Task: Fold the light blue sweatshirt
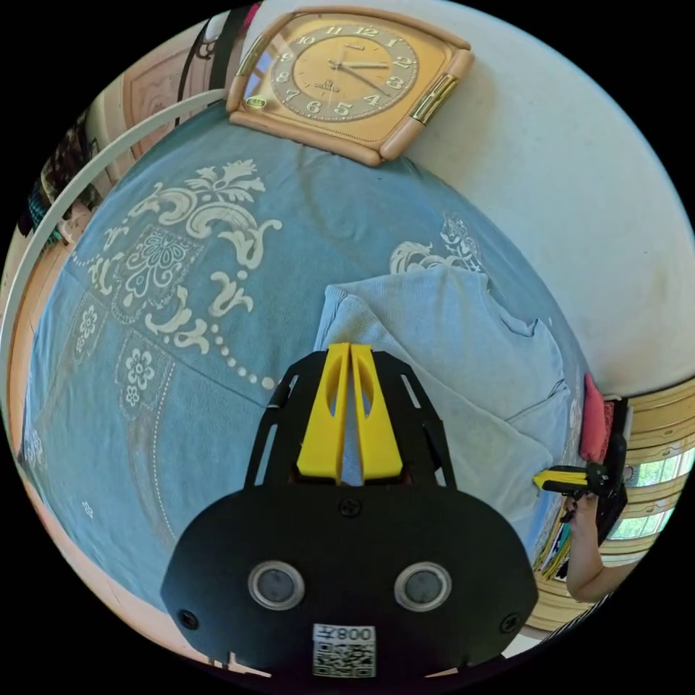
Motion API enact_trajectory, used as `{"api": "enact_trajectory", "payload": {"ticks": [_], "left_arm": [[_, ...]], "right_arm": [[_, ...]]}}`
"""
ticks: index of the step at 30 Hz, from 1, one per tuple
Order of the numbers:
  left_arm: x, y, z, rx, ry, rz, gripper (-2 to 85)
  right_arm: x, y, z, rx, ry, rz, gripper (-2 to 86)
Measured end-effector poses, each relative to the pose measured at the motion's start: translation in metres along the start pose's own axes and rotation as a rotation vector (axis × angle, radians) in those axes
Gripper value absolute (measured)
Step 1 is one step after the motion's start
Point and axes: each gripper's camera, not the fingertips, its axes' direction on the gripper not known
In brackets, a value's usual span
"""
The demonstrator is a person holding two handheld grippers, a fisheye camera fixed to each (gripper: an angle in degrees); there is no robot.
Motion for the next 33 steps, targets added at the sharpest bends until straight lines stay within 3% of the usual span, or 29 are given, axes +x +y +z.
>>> {"api": "enact_trajectory", "payload": {"ticks": [8,12,15,18,21,25,28,33], "left_arm": [[-0.020,0.060,-0.040,0.052,0.162,0.035,0.2],[-0.043,0.081,-0.018,-0.071,0.103,0.010,0.2],[-0.062,0.084,-0.019,-0.060,0.176,-0.056,0.2],[-0.070,0.091,-0.034,-0.013,0.220,-0.028,0.2],[-0.079,0.103,-0.030,-0.072,0.199,0.009,0.3],[-0.109,0.113,-0.018,-0.133,0.285,-0.091,0.5],[-0.128,0.123,-0.041,-0.056,0.367,-0.098,1.0],[-0.170,0.169,-0.071,-0.154,0.324,-0.108,4.3]], "right_arm": [[-0.021,0.083,-0.018,0.122,-0.014,-0.001,0.1],[-0.020,0.107,0.006,0.045,-0.028,-0.015,0.1],[-0.013,0.126,-0.003,0.056,-0.076,0.017,0.1],[-0.022,0.153,-0.016,0.108,0.001,0.004,0.1],[-0.019,0.173,0.000,0.029,0.028,-0.005,0.2],[-0.002,0.205,-0.015,0.089,-0.084,0.057,0.3],[0.000,0.243,-0.029,0.112,-0.085,0.072,0.5],[0.012,0.331,-0.033,0.089,-0.213,0.191,2.1]]}}
